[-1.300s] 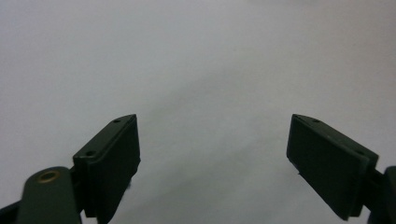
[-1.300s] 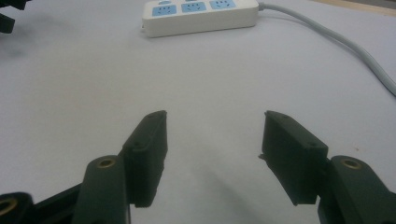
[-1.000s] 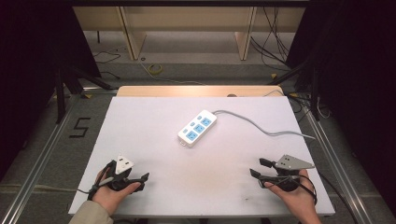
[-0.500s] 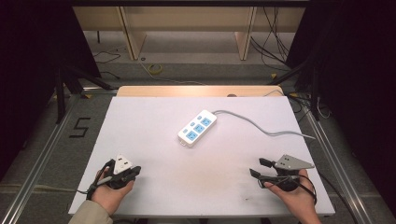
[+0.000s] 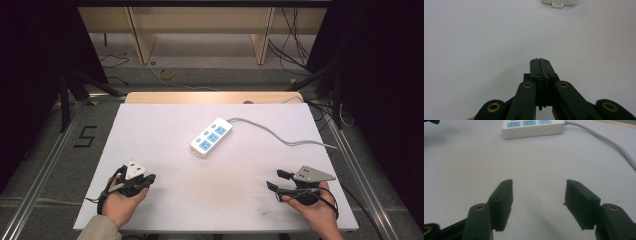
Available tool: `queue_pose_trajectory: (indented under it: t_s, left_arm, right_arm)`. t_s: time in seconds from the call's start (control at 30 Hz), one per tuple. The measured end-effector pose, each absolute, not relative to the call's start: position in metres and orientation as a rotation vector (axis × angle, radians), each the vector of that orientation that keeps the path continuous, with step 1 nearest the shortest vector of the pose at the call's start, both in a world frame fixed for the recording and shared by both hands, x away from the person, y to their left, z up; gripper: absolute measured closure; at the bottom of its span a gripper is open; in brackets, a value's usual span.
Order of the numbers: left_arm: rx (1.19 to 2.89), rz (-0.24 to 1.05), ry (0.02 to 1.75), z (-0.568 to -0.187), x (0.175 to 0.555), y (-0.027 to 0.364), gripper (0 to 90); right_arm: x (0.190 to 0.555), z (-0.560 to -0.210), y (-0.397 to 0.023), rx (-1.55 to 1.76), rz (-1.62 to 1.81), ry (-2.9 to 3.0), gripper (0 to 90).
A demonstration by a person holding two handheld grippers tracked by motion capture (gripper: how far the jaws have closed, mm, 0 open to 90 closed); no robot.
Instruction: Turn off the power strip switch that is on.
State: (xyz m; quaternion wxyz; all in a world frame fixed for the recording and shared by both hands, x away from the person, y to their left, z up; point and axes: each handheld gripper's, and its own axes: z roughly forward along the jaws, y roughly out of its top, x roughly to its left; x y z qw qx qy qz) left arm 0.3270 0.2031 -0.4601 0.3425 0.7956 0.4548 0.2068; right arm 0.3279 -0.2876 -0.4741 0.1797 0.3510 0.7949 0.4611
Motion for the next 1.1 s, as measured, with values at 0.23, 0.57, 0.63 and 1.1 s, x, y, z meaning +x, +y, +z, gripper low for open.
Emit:
queue_pose_trajectory:
  t_s: [0.23,0.57,0.63,1.1]
  left_arm:
    - [2.056,0.529,1.196,-0.456,0.332,0.199,89.7]
    - [2.036,0.511,1.212,-0.453,0.340,0.194,89.8]
    - [2.043,0.512,1.212,-0.452,0.343,0.194,89.8]
    - [2.062,0.524,1.203,-0.449,0.357,0.183,89.8]
  right_arm:
    - [0.328,-0.474,-0.287,0.986,1.302,2.252,40.1]
    - [0.327,-0.474,-0.285,0.984,1.302,2.251,39.9]
    - [0.327,-0.474,-0.286,0.985,1.298,2.253,39.9]
    - [0.327,-0.473,-0.286,0.980,1.299,2.243,39.8]
